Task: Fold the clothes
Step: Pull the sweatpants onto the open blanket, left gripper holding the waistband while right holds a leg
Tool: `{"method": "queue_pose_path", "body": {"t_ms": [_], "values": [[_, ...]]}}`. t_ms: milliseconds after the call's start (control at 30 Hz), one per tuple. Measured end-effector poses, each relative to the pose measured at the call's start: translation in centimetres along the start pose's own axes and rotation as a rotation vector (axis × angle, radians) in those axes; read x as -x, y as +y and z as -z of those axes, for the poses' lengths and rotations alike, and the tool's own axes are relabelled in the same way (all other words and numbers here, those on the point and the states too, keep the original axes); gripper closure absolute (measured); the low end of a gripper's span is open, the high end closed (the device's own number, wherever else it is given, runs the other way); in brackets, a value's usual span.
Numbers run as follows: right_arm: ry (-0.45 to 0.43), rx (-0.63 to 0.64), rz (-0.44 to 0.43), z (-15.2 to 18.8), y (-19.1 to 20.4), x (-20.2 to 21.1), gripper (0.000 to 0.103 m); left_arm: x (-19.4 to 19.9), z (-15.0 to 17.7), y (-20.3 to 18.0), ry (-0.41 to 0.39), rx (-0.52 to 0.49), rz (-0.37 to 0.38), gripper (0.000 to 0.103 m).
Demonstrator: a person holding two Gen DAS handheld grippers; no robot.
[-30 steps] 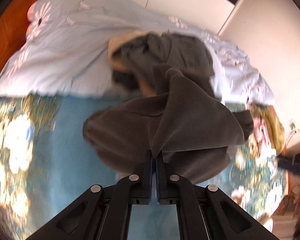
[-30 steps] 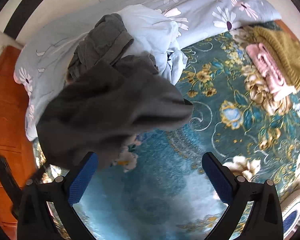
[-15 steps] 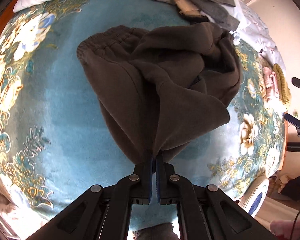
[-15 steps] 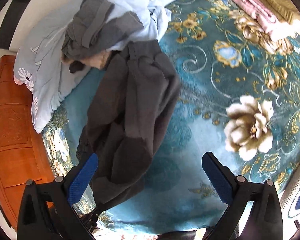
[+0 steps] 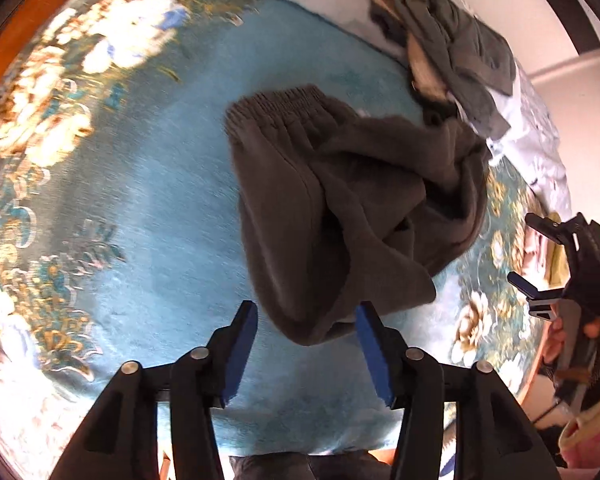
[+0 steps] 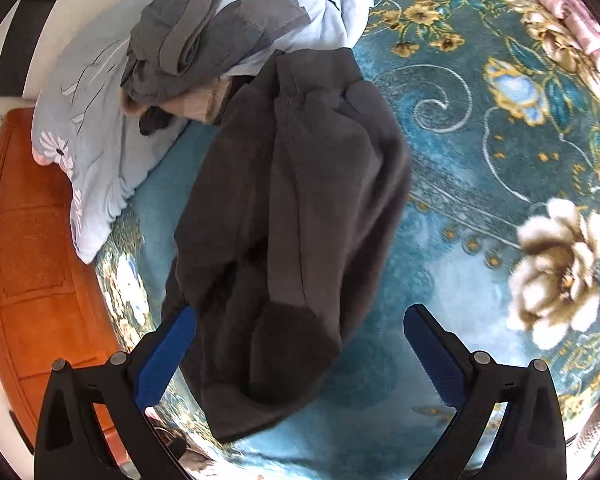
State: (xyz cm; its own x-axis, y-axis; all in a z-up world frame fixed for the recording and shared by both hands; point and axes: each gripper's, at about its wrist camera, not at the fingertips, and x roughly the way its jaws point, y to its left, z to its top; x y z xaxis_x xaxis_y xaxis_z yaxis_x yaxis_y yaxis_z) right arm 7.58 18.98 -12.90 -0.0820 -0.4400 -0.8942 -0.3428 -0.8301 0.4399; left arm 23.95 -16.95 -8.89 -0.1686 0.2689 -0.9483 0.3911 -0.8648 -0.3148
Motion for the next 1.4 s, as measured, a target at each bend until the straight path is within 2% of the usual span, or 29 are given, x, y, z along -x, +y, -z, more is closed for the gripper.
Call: {"method": "queue_pose_path", "body": {"t_ms": [167, 200, 267, 300, 333, 400, 467, 533, 567, 700, 833, 1000, 1100, 1267, 1367, 1400], "values": [[0.044, -0.057, -0.020, -3.3, -0.2, -2.6, 0.000, 3.3, 0.2, 2.0, -0.058, 0.116, -0.087, 0.043], [0.055, -0.057, -0.014, -3.9, -0.1, -3.2, 0.003, 3.9, 0.5, 2.4, -0.068, 0.144, -0.100, 0.043], [0.085, -0.058, -0.003, -5.0, 0.0, -4.5, 0.018, 4.9, 1.4, 2.9, -0.081, 0.192, -0.121, 0.042], [0.101, -0.057, 0.008, -5.5, 0.0, -5.1, 0.031, 5.3, 1.8, 3.1, -0.084, 0.209, -0.132, 0.042], [0.117, -0.057, 0.019, -6.0, 0.0, -5.8, 0.040, 5.6, 2.3, 3.1, -0.084, 0.217, -0.147, 0.042], [0.150, -0.060, 0.039, -6.7, 0.0, -7.0, 0.043, 6.1, 3.0, 2.8, -0.084, 0.214, -0.175, 0.042], [0.180, -0.063, 0.054, -7.0, -0.2, -7.9, 0.051, 6.7, 3.7, 2.2, -0.088, 0.200, -0.202, 0.042], [0.191, -0.060, 0.081, -7.2, -0.6, -8.1, 0.088, 7.3, 4.0, 1.7, -0.096, 0.188, -0.226, 0.042], [0.191, -0.059, 0.095, -7.3, -0.7, -7.9, 0.091, 7.5, 4.1, 1.4, -0.100, 0.184, -0.231, 0.042], [0.110, -0.087, 0.040, -7.5, -2.3, -4.4, 0.097, 7.4, 4.3, 0.0, -0.102, 0.166, -0.238, 0.042], [-0.014, -0.103, -0.007, -7.5, -5.5, 1.5, 0.098, 6.5, 4.1, -2.3, -0.088, 0.112, -0.233, 0.042], [-0.134, -0.167, 0.022, -5.9, -12.6, 8.9, 0.098, 5.1, 3.6, -5.0, -0.068, 0.051, -0.218, 0.042], [-0.145, -0.245, 0.053, -4.2, -16.5, 10.7, 0.098, 4.4, 3.5, -6.0, -0.055, 0.029, -0.207, 0.042], [-0.139, -0.380, 0.101, -1.2, -22.5, 12.7, 0.098, 2.9, 2.8, -5.4, -0.037, 0.095, -0.177, 0.041], [-0.137, -0.453, 0.126, 0.6, -25.7, 13.9, 0.098, 1.5, 1.8, -3.4, -0.032, 0.239, -0.133, 0.040], [-0.145, -0.446, 0.121, 0.8, -25.5, 14.3, 0.098, 0.9, 1.4, -2.5, -0.030, 0.300, -0.117, 0.039]]}}
